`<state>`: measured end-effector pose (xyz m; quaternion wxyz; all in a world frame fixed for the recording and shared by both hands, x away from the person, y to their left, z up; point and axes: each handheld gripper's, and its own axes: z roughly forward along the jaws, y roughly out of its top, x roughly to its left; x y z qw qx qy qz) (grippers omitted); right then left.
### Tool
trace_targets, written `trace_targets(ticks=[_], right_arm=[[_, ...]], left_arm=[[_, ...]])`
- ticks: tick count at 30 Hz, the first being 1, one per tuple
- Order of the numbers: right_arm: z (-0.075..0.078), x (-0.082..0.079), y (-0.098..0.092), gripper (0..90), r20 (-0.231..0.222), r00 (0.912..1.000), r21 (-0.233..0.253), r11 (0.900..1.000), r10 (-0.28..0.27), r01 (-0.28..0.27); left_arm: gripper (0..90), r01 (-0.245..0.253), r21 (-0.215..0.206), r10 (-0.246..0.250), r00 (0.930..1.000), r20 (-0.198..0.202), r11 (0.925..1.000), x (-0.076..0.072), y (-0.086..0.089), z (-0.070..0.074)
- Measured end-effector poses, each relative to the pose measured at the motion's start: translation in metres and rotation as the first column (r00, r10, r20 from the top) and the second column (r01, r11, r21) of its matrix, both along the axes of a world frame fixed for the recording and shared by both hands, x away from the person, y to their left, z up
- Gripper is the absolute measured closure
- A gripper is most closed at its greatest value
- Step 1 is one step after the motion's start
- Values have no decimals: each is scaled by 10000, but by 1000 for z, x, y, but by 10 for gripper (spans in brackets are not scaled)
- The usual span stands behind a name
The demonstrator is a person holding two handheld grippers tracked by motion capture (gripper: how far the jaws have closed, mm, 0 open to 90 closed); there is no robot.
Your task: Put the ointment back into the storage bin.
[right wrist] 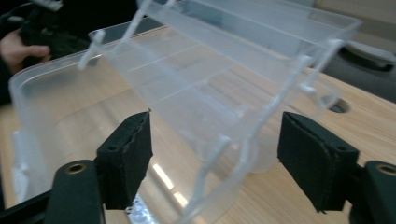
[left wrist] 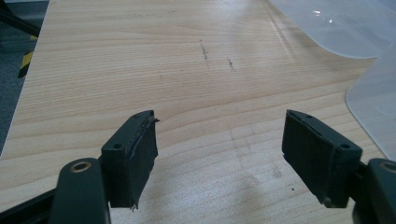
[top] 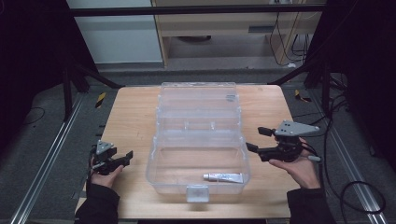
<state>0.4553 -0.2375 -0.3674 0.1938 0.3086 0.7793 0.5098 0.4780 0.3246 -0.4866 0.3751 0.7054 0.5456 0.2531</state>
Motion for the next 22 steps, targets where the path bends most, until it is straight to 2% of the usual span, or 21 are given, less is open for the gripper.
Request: trace_targets(ticks=[1, 2, 3, 4, 5, 6, 7, 8, 9, 10, 11, 12, 13, 14, 17, 20, 21, 22], right_arm=[[0, 0, 0, 250, 0, 10000, 0, 10000, 0, 0], [-5, 0, -10, 243, 160, 9983, 352, 9979, -557, 551], [-5, 0, -10, 243, 160, 9983, 352, 9979, -557, 551], [-10, 3, -20, 219, 157, 9935, 570, 9921, -1126, 1115], [-10, 3, -20, 219, 157, 9935, 570, 9921, -1126, 1115], [-16, 5, -29, 212, 249, 9838, 813, 9812, -1777, 1751], [-16, 5, -29, 212, 249, 9838, 813, 9812, -1777, 1751], [-22, 7, -38, 204, 133, 9688, 1066, 9637, -2475, 2448], [-22, 7, -38, 204, 133, 9688, 1066, 9637, -2475, 2448], [-30, 10, -47, 185, -133, 9520, 1175, 9450, -3059, 3053], [-30, 10, -47, 185, -133, 9520, 1175, 9450, -3059, 3053], [-40, 13, -56, 169, -473, 9353, 1221, 9273, -3507, 3539], [-45, 14, -60, 167, -546, 9220, 1324, 9124, -3834, 3873], [-45, 14, -60, 167, -546, 9220, 1324, 9124, -3834, 3873], [-60, 18, -71, 164, -898, 8896, 1509, 8768, -4478, 4566], [-77, 23, -78, 147, -1350, 8623, 1132, 8570, -4880, 5027], [-77, 23, -78, 147, -1350, 8623, 1132, 8570, -4880, 5027], [-83, 24, -79, 141, -1469, 8532, 930, 8518, -5004, 5156]], left_arm=[[261, 0, 0, 0, 10000, 0, 10000, 0, 0, 0], [262, -16, 0, 16, 10000, 23, 10000, 0, 0, 0], [262, -16, 0, 16, 10000, 23, 10000, 0, 0, 0], [263, -22, -7, 22, 10000, 41, 10000, 0, 0, 1], [263, -22, -7, 22, 10000, 41, 10000, 0, 0, 1], [264, -26, -1, 26, 10000, 79, 10000, -1, 1, 1], [263, -26, -1, 26, 10000, 79, 10000, -1, 1, 1], [264, -34, -7, 34, 9999, 110, 10000, -1, 1, 1], [264, -34, -7, 34, 9999, 110, 10000, -1, 1, 1], [264, -28, 18, 27, 9999, 119, 10000, -1, 1, 1], [264, -28, 18, 27, 9999, 119, 10000, -1, 1, 1], [264, -59, 11, 59, 9999, 137, 10000, -1, 2, 1], [264, -67, 17, 67, 9999, 145, 10000, -1, 2, 1], [264, -67, 17, 67, 9999, 145, 10000, -1, 2, 1], [264, -79, 35, 79, 9998, 188, 10000, -1, 2, 2], [264, -83, 67, 82, 9998, 200, 9999, -1, 2, 2], [264, -83, 67, 82, 9998, 200, 9999, -1, 2, 2], [264, -88, 74, 87, 9998, 196, 9999, -1, 2, 1]])
